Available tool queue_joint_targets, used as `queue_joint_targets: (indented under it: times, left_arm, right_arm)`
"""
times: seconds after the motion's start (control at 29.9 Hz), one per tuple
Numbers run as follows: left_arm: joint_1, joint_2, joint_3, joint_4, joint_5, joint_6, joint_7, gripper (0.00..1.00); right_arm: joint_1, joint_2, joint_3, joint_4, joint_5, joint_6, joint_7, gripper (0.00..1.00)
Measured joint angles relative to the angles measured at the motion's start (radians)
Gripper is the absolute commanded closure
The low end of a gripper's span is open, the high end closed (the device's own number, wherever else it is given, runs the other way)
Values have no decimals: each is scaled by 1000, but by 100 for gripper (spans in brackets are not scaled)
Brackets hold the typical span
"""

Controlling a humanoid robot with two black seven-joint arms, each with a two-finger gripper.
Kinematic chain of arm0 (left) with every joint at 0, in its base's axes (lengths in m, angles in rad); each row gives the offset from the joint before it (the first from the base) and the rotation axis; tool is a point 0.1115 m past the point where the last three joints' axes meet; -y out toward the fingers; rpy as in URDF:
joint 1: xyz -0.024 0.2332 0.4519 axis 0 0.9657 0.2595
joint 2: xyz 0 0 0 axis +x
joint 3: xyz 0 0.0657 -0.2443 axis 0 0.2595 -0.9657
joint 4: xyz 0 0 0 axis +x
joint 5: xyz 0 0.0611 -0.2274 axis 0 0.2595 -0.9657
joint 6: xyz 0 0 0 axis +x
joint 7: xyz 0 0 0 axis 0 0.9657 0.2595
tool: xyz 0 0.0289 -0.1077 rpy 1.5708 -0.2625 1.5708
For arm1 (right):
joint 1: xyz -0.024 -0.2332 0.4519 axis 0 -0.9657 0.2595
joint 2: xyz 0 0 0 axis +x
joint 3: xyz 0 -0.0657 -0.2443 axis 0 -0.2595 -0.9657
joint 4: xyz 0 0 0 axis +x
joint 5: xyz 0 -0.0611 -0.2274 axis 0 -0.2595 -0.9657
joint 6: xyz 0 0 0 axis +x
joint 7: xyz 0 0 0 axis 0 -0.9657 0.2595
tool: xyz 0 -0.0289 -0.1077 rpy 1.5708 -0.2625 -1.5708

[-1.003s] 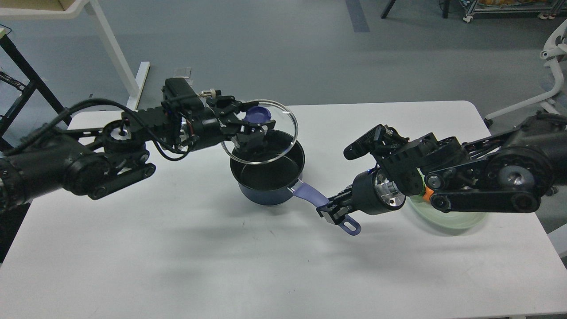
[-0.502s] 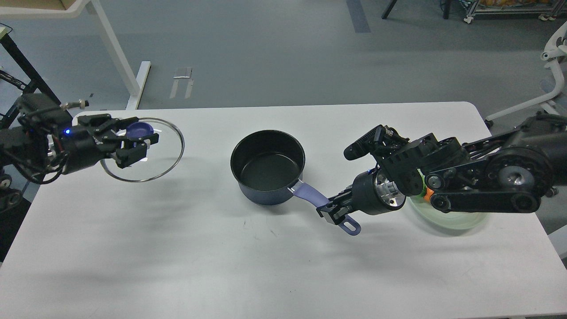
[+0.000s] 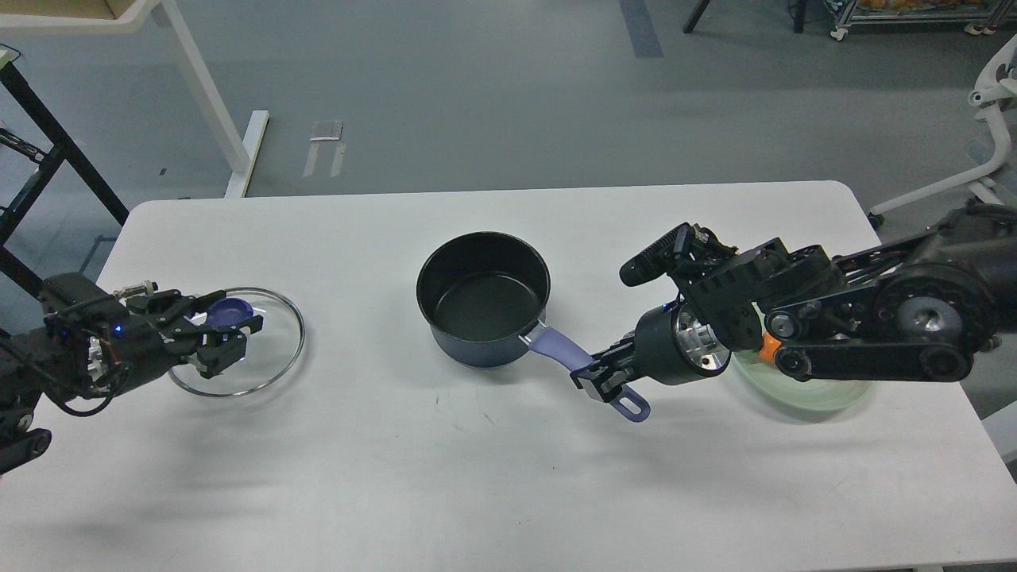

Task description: Open pot lid

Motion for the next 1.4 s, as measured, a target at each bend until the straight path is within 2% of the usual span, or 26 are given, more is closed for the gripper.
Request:
queue_joint_targets:
  times: [0.27,0.33,0.4,0.43,0.64,0.8,0.87,0.9,0.97,1.0,1.2,1.4]
  left_arm:
    - [22,-20,4,18,-17,0,0,41]
    - [27,-22,4,25,-18,1,0,32]
    - [34,-22,4,27,-19,2,0,16]
    - [37,-23,4,27,-19,3,0,14]
    - [40,-23,3,27,-21,4,0,12]
    - [40,-21,2,26,-22,4,0,3]
    - [39,-17,-4,25,-24,4,0,1]
    - [37,-14,-8,25,-30,4,0,1]
    - [29,-11,-12,25,-57,4,0,1]
    - [26,-10,-14,25,-84,4,0,1]
    - [-22,-4,-22,25,-328,-2,1,1]
    - [-73,-4,-22,25,-425,-12,0,1]
  right_arm:
    - [0,-1,0,1,2,0,0,79]
    - [0,-1,0,1,2,1,0,79]
    - [0,-1,0,1,2,2,0,79]
    - [0,-1,0,1,2,2,0,79]
    - [0,-1,1,1,2,3,0,78]
    - [0,-1,1,1,2,3,0,77]
    - [-1,-1,1,1,2,3,0,70]
    - [-1,-1,1,1,1,3,0,63]
    - [-2,-1,2,0,1,3,0,38]
    - [-2,-1,2,0,1,3,1,30]
    - [-1,-1,2,0,2,3,9,19]
    - [-1,-25,22,-1,4,-1,10,5]
